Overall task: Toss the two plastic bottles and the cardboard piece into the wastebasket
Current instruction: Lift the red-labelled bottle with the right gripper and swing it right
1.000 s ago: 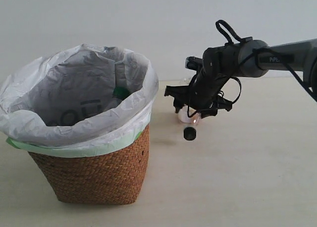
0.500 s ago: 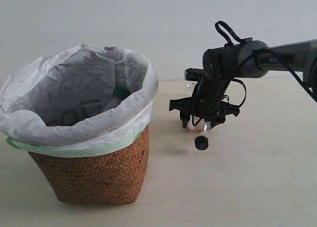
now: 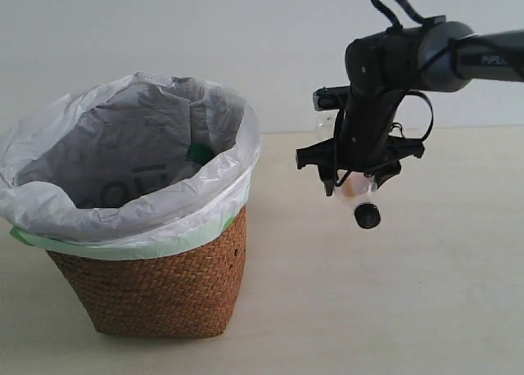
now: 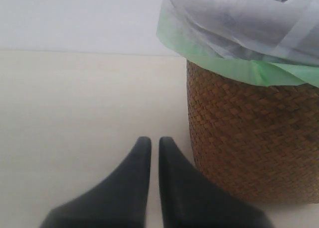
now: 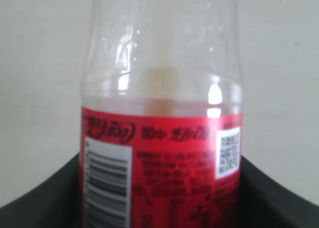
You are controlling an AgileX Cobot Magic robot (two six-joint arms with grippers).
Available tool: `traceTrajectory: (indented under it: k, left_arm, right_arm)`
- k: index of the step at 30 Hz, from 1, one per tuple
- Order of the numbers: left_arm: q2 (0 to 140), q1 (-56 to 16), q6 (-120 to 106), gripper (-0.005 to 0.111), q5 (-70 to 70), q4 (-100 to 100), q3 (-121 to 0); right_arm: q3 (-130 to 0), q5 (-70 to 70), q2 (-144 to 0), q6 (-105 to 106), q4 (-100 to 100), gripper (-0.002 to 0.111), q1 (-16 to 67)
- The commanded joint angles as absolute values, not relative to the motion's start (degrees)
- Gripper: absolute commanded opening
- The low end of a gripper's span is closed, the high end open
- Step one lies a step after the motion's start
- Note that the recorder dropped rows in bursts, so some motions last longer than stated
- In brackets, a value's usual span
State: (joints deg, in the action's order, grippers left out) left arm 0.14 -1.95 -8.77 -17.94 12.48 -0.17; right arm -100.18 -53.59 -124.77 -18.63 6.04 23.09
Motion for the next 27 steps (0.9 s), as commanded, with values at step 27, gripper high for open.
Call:
traceTrajectory:
  k: [27]
  left_arm:
    - [0.0, -1.77, -8.27, 0.006, -17.89, 12.37, 0.0]
  right_arm:
    - [-45.88, -44.22, -60.75, -22.11, 12.48, 0.001, 28.57]
